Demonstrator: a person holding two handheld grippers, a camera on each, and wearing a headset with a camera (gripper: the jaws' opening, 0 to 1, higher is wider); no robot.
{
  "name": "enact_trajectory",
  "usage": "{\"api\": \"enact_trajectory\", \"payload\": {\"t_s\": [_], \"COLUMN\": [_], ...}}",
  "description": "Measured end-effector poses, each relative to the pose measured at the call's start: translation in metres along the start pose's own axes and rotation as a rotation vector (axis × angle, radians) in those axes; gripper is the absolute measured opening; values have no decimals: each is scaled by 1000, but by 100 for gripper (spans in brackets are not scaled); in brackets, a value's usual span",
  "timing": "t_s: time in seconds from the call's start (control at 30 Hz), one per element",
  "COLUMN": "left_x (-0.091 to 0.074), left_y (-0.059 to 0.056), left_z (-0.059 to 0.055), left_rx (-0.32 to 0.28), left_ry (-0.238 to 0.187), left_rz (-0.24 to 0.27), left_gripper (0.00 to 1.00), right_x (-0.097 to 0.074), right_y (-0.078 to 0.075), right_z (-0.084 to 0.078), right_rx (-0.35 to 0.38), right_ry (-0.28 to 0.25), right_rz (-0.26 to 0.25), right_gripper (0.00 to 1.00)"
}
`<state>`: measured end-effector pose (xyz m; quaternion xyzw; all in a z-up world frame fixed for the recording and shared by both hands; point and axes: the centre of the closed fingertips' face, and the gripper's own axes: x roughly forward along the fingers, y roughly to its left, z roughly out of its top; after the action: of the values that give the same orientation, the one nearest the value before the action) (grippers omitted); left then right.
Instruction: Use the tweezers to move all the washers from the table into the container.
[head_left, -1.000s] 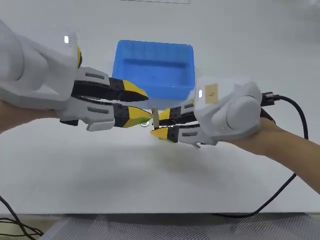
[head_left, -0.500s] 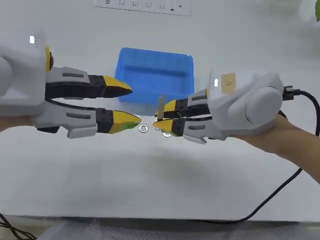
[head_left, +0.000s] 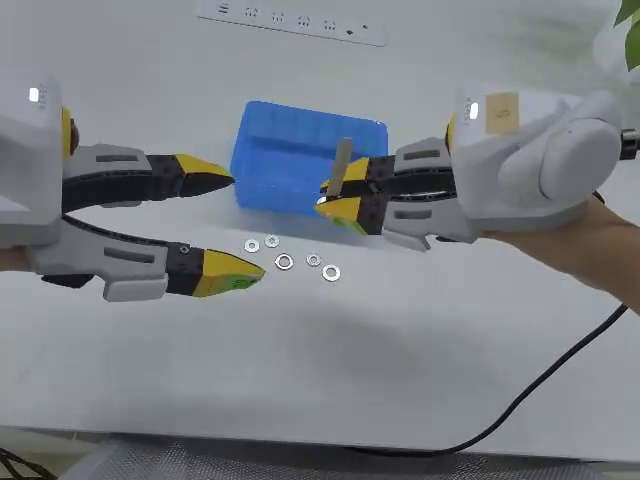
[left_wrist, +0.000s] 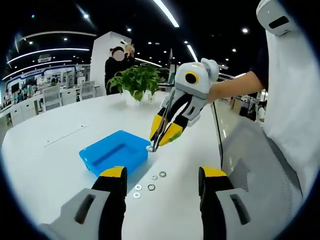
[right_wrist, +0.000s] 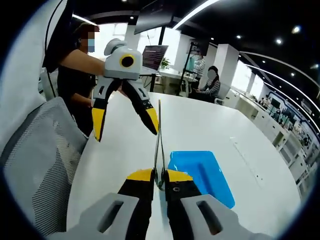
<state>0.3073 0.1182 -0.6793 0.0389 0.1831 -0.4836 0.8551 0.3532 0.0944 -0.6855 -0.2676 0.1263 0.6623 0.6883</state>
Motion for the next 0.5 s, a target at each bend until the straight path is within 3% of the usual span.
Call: {"api": "enact_trajectory", "payload": {"t_s": [0.1,0.23,0.33,0.5], "left_x": [-2,-4,-7,-9], "left_y": [4,4,10,19], "left_z": [-3,6,7,6], "left_rx": [-4,-74,-67,-68], "left_ry": [5,-58,-70,-67], "left_rz": [22,26,58,115], "left_gripper": [71,86,95,99], "right_x": [3,6,9,21], "right_y": [-12,-32,-42,-56], "right_z": [3,9,11,4], "right_rx": [-9,-13,-19,-24], "right_ry": [-4,-15,-21,-13], "right_rz": [-7,-24,-26,-18], "right_gripper": [9,9,9,9]}}
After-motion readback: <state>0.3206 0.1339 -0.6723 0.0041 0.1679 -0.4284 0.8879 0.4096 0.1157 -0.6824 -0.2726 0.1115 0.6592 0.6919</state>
